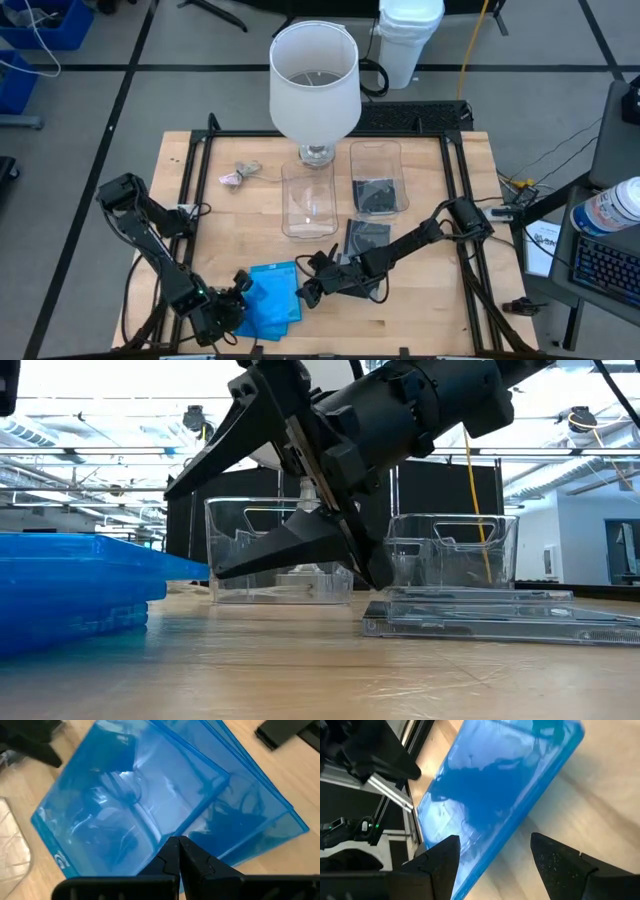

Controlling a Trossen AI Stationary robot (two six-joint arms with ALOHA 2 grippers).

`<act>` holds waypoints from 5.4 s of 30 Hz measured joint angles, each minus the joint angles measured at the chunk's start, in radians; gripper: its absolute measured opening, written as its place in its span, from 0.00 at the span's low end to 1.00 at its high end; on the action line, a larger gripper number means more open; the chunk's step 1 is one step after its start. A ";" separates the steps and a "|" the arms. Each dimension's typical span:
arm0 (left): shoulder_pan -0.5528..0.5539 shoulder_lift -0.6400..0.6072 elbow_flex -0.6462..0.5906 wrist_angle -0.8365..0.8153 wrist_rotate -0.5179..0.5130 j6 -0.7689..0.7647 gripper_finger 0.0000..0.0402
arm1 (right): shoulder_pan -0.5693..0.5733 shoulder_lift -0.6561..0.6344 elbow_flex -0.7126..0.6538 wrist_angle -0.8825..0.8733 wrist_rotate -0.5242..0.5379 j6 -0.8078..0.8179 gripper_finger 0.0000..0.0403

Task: Pick & place jewel cases by type
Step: Put the blue cd case into the left transparent bin

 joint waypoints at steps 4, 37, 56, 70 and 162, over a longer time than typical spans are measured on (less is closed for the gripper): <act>-0.001 0.007 0.000 -0.007 0.006 -0.013 0.05 | 0.002 0.000 0.000 0.003 0.001 0.010 0.58; 0.012 0.006 -0.061 -0.019 0.037 -0.151 0.08 | 0.013 0.092 0.087 0.020 -0.078 -0.003 0.58; 0.109 0.005 -0.113 0.132 0.042 -0.038 0.08 | 0.011 0.092 0.085 0.030 -0.080 -0.103 0.51; 0.109 0.005 -0.113 0.215 0.040 0.004 0.08 | 0.040 0.036 0.084 0.038 -0.075 -0.306 0.17; -0.039 -0.155 -0.071 -0.044 -0.272 -0.047 0.08 | -0.426 -0.330 0.122 -0.641 -0.158 0.034 0.07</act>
